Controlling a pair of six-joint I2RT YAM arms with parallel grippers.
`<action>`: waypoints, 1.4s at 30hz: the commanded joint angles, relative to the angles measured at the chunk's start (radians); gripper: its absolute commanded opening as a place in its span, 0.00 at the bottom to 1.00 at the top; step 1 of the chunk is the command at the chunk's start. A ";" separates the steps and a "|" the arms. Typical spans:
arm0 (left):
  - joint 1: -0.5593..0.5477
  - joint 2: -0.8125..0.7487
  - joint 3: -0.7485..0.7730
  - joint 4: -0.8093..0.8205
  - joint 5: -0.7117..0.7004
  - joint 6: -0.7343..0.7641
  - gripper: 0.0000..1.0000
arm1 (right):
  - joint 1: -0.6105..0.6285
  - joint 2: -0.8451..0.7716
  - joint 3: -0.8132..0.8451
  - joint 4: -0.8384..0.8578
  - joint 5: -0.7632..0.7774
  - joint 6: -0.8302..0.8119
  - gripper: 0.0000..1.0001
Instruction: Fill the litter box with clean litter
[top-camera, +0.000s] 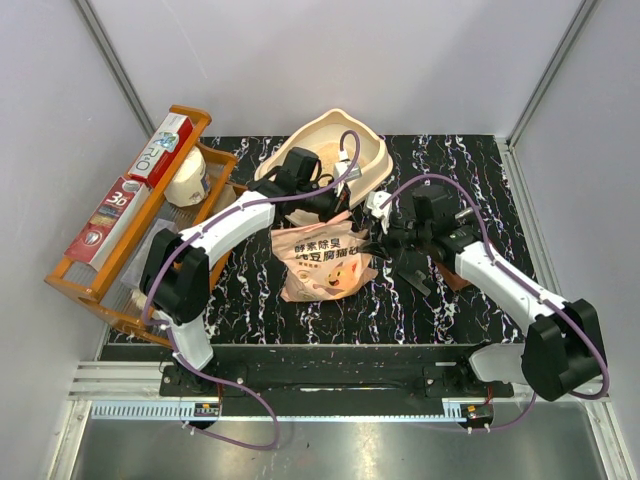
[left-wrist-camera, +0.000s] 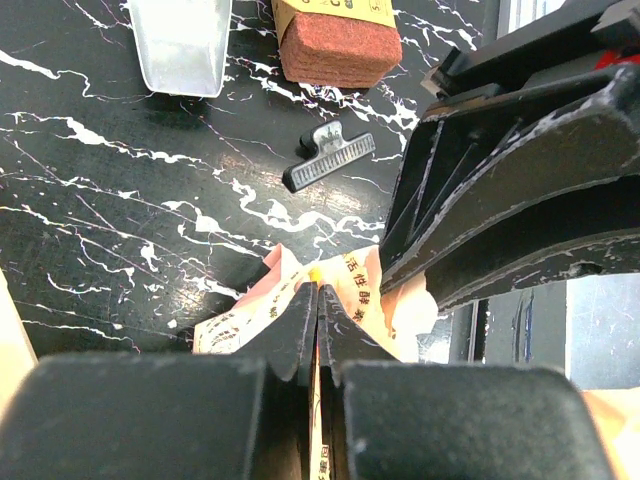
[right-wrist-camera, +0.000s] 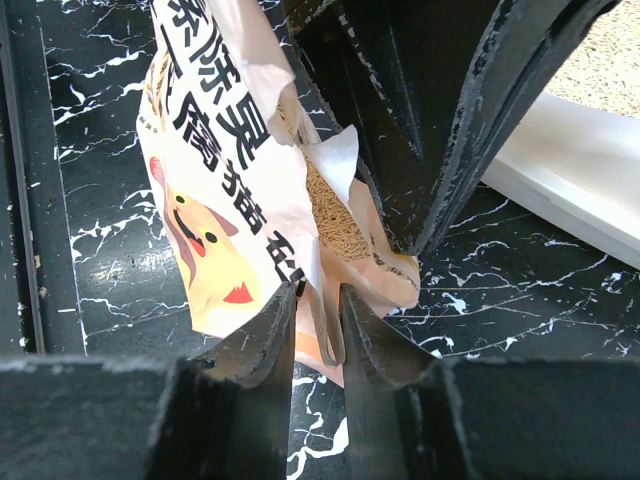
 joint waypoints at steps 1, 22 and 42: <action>-0.004 -0.028 -0.008 0.053 0.041 -0.013 0.00 | -0.007 -0.042 0.015 -0.005 0.074 -0.040 0.30; -0.004 -0.039 -0.015 0.037 0.083 -0.010 0.00 | -0.012 0.040 0.055 0.044 0.028 -0.095 0.55; 0.018 -0.030 0.000 0.002 0.119 -0.002 0.00 | -0.038 0.122 0.082 0.073 -0.240 -0.050 0.52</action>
